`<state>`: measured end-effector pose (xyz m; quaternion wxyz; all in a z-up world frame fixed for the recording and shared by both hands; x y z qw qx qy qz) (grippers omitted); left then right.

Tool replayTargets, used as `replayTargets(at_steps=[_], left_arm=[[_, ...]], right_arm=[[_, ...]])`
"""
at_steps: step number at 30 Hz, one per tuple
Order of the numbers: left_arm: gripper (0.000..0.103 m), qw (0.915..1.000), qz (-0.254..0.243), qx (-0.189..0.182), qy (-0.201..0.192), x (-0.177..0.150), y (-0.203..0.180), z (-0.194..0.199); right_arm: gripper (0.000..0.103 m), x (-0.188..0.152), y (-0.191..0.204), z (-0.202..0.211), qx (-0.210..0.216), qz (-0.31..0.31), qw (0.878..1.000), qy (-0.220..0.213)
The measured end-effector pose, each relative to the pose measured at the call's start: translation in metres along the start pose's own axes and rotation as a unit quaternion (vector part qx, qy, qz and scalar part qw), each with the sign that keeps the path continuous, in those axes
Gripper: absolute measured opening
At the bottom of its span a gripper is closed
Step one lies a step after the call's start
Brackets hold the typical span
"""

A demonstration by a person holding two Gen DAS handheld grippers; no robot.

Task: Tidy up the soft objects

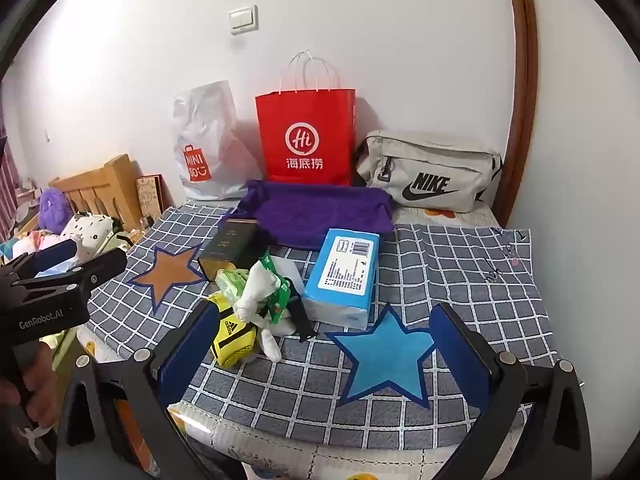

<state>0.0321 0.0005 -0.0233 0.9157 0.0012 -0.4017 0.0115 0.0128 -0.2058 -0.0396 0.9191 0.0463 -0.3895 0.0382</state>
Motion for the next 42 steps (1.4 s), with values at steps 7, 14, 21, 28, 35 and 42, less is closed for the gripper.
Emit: replayTargets(at_steps=[7, 14, 21, 28, 35, 42], left_arm=[[0.103, 1.0, 0.004, -0.001, 0.002, 0.003, 0.001, 0.003], [0.103, 1.0, 0.002, 0.001, 0.004, 0.004, 0.002, 0.006], [0.103, 1.0, 0.0, 0.001, 0.004, 0.003, 0.0, 0.008], [0.103, 1.0, -0.001, 0.002, 0.004, 0.004, 0.001, 0.008], [0.103, 1.0, -0.001, 0.002, 0.003, 0.003, 0.0, 0.008], [0.103, 1.0, 0.0, 0.003, 0.003, 0.003, 0.001, 0.009]], right_arm=[[0.103, 0.001, 0.001, 0.002, 0.009, -0.003, 1.0, 0.002], [0.103, 0.006, 0.0, 0.002, 0.014, -0.003, 1.0, 0.001], [0.103, 0.001, 0.002, 0.006, 0.013, -0.004, 1.0, -0.004], [0.103, 0.001, 0.003, 0.005, 0.013, -0.006, 1.0, -0.005], [0.103, 0.001, 0.003, 0.006, 0.013, -0.005, 1.0, -0.006], [0.103, 0.001, 0.004, 0.007, 0.013, -0.006, 1.0, -0.008]])
Point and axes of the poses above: each gripper's, at about its wrist camera, not at the fingertips, and z roughly against the way its jaws point, y to its left, x to its top, the point moved 4 cm from there along -z, roughly the way its jaws point, and after that the axes turned 7 degrees about y, right-handed, at the moved point
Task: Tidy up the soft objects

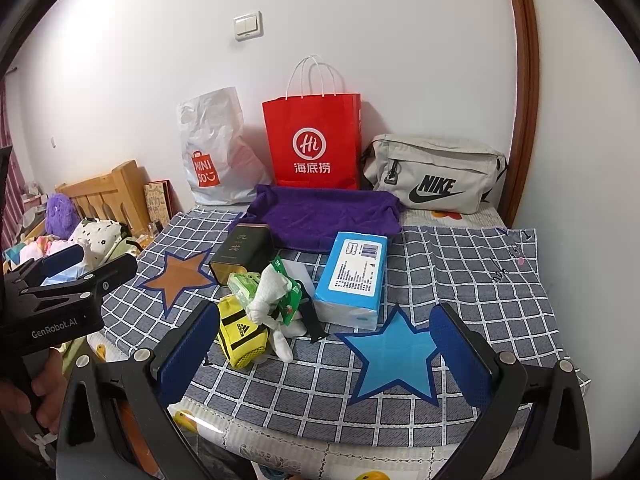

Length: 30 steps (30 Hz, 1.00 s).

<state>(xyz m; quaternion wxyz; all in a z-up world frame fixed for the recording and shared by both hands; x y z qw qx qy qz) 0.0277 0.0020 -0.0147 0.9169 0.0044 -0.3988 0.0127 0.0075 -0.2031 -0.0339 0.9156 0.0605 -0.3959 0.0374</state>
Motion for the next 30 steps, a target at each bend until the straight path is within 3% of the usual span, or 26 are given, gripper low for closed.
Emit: replayTargets(at_steps=[30], left_arm=[[0.103, 1.0, -0.004, 0.0, -0.001, 0.0019, 0.0008, 0.0026]], right_arm=[[0.103, 0.0002, 0.0005, 0.0013, 0.002, -0.001, 1.0, -0.002]])
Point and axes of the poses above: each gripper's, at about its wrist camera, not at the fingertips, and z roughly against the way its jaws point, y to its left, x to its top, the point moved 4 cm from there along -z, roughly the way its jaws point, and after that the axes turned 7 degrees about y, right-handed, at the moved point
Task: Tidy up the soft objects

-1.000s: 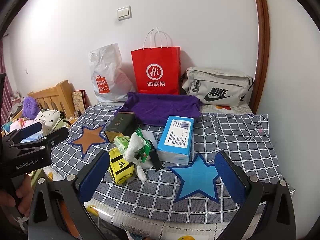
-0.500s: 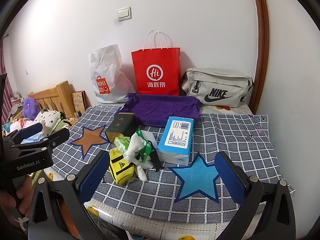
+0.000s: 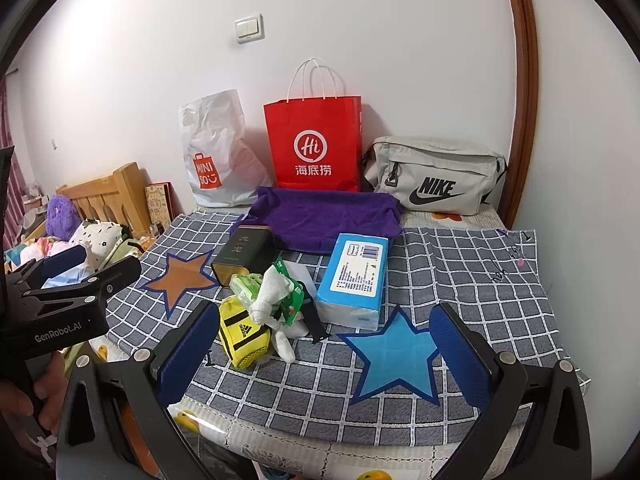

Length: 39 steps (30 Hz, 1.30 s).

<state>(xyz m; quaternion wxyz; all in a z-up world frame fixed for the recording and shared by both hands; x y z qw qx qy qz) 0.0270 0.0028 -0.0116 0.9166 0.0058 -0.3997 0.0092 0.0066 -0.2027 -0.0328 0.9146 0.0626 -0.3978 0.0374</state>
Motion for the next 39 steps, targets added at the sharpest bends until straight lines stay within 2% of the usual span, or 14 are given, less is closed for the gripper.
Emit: replayTargets(at_steps=[18, 26, 30, 35, 39], left_arm=[[0.103, 1.0, -0.008, -0.001, -0.002, 0.0, -0.004, 0.0], [0.103, 0.9999, -0.011, -0.002, 0.007, -0.001, -0.007, -0.014], [0.103, 0.9997, -0.007, 0.004, 0.022, -0.001, 0.0, -0.032], [0.103, 0.9986, 0.008, 0.009, 0.052, -0.007, 0.014, -0.064], [0.103, 0.9967, 0.02, 0.023, 0.075, -0.015, 0.028, -0.093]], right_arm=[[0.103, -0.001, 0.002, 0.005, 0.002, 0.0, 1.0, -0.004], [0.103, 0.003, 0.006, 0.004, 0.026, 0.009, 1.0, -0.009], [0.103, 0.004, 0.004, -0.011, 0.025, 0.012, 1.0, -0.006], [0.102, 0.002, 0.004, -0.046, 0.036, 0.017, 0.999, 0.023], [0.098, -0.003, 0.016, -0.077, 0.054, 0.033, 0.997, 0.039]])
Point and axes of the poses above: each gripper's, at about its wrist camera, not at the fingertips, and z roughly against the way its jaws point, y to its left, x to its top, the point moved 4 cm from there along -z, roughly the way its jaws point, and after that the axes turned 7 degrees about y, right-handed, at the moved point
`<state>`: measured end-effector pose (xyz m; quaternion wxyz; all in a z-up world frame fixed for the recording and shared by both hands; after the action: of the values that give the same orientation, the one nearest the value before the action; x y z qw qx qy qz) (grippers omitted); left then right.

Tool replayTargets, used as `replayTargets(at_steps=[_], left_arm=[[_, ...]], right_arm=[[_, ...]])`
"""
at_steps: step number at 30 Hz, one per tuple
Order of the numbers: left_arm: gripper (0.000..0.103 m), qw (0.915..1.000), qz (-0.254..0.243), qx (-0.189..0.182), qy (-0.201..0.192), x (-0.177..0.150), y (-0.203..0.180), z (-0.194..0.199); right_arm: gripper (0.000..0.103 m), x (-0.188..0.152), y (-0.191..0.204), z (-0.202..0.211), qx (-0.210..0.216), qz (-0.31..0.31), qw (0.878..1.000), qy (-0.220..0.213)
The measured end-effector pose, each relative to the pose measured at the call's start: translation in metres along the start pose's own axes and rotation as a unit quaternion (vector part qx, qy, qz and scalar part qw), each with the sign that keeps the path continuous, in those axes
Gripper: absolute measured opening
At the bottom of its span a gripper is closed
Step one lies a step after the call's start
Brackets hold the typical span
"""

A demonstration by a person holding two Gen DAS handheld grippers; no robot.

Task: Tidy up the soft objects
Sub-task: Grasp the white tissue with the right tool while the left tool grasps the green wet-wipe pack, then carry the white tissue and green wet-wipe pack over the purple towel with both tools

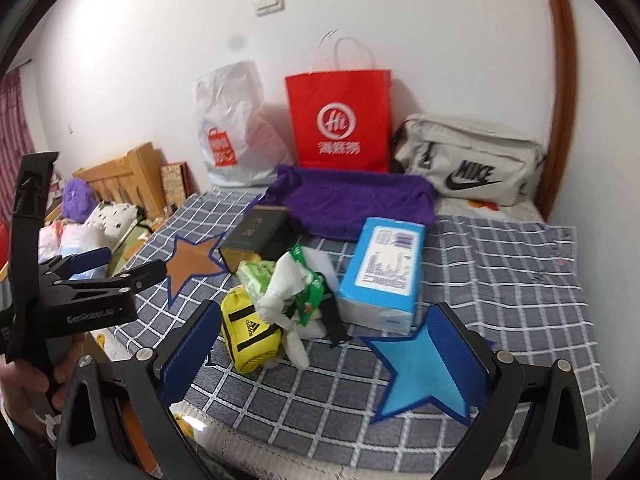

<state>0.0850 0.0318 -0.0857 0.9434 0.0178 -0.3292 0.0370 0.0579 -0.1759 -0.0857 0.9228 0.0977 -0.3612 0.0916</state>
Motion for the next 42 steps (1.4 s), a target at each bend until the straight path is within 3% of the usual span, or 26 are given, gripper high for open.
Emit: replayTargets(at_steps=[6, 11, 15, 20, 21, 23, 29, 33, 39, 42], left_arm=[[0.103, 0.9995, 0.02, 0.014, 0.023, -0.004, 0.021, -0.036], [0.102, 0.9992, 0.02, 0.002, 0.033, -0.007, 0.029, -0.056], [0.097, 0.9986, 0.023, -0.017, 0.043, -0.01, 0.031, -0.07], [0.096, 0.9978, 0.014, -0.042, 0.049, -0.011, 0.027, -0.081], [0.096, 0.9976, 0.011, -0.047, 0.05, -0.012, 0.025, -0.083], [0.096, 0.9972, 0.007, -0.053, 0.051, -0.011, 0.023, -0.085], [0.096, 0.9946, -0.001, -0.091, 0.051, -0.008, 0.014, -0.092], [0.096, 0.9922, -0.016, -0.111, 0.054, -0.004, -0.005, -0.095], [0.096, 0.9864, -0.05, -0.143, 0.063, 0.0, -0.04, -0.099], [0.096, 0.9857, -0.079, -0.139, 0.053, 0.001, -0.057, -0.099]], right_arm=[[0.066, 0.001, 0.019, -0.051, 0.053, 0.014, 0.998, 0.038], [0.065, 0.001, 0.031, -0.084, 0.068, 0.019, 0.996, 0.058], [0.05, 0.0, 0.036, -0.105, 0.075, 0.023, 0.994, 0.08], [0.048, 0.0, 0.036, -0.126, 0.07, 0.017, 0.992, 0.102], [0.043, 0.0, 0.036, -0.129, 0.071, 0.017, 0.992, 0.104], [0.02, 0.0, 0.035, -0.134, 0.078, 0.018, 0.991, 0.107], [0.02, 0.0, 0.031, -0.113, 0.098, 0.03, 0.991, 0.083], [0.02, 0.0, 0.01, -0.09, 0.078, 0.03, 0.994, 0.07], [0.02, -0.021, -0.03, -0.08, 0.04, 0.035, 0.994, 0.091], [0.02, -0.035, -0.049, -0.082, 0.033, 0.017, 0.994, 0.106]])
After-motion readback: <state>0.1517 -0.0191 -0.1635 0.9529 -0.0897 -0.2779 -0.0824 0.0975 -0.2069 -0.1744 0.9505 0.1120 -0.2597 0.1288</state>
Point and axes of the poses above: each gripper's, at about its wrist camera, not at the fingertips, and z roughly against the way its jaws point, y to its left, x to its top, the point moved 4 cm from there along -z, roughly the way its jaws point, and after that the axes turned 7 degrees about y, right-handed, at the moved point
